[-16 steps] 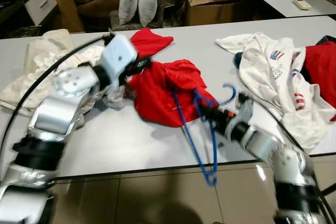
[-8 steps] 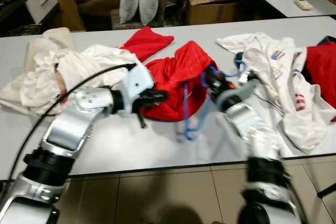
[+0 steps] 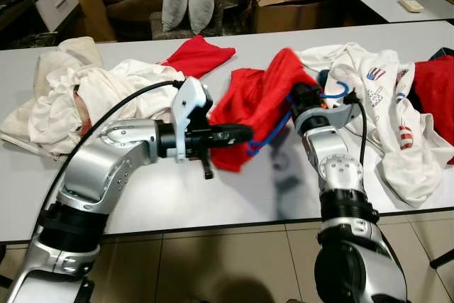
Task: Hang hanger
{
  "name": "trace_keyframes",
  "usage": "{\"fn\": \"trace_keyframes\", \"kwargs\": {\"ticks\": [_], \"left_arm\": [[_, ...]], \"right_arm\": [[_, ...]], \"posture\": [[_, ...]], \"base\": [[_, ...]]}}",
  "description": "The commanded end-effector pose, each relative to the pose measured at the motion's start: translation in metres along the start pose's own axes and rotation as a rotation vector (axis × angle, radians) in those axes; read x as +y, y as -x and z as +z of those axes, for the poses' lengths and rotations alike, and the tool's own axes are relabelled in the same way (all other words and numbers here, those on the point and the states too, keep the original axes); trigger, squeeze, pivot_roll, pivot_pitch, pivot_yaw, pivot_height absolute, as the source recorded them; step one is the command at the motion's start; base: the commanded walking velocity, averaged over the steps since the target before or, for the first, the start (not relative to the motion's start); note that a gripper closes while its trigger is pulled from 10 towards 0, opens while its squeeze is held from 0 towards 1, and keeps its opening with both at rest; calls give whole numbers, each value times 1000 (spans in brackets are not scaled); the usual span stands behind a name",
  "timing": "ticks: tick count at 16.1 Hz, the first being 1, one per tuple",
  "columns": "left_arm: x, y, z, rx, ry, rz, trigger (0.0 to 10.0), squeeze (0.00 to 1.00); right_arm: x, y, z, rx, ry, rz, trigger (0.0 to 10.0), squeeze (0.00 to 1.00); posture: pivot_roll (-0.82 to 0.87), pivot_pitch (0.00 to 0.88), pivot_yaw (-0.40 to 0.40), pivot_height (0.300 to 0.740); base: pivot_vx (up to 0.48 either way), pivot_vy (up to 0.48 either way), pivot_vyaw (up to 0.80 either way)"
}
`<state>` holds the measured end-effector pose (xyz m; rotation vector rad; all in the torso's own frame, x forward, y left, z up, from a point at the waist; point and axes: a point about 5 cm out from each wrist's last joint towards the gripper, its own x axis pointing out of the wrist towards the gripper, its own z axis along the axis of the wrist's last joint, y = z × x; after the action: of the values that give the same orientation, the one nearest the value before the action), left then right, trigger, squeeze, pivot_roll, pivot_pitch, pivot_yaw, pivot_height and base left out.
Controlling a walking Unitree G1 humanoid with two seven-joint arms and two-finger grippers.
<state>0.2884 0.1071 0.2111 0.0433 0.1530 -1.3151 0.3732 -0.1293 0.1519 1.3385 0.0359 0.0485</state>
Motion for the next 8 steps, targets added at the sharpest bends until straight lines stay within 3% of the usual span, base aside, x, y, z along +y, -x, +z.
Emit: {"fn": "trace_keyframes", "kwargs": {"ticks": [1, 2, 5, 8], "left_arm": [[-7, 0, 5, -4, 10, -71, 0, 0], [-7, 1, -6, 79, -3, -74, 0, 0], [6, 8, -21, 188, -21, 34, 0, 0], [5, 9, -13, 136, -4, 14, 0, 0]], "right_arm": [[21, -6, -20, 8, -90, 54, 10000, 0], [25, -8, -21, 9, -128, 69, 10000, 0], [30, -10, -18, -5, -193, 92, 10000, 0], [27, -12, -17, -10, -208, 78, 10000, 0]], "posture": [[-115, 0, 78, 740], [-118, 0, 80, 740], [-123, 0, 80, 740], [-120, 0, 72, 740]], "base": [[0, 0, 0], [0, 0, 0], [0, 0, 0], [0, 0, 0]]}}
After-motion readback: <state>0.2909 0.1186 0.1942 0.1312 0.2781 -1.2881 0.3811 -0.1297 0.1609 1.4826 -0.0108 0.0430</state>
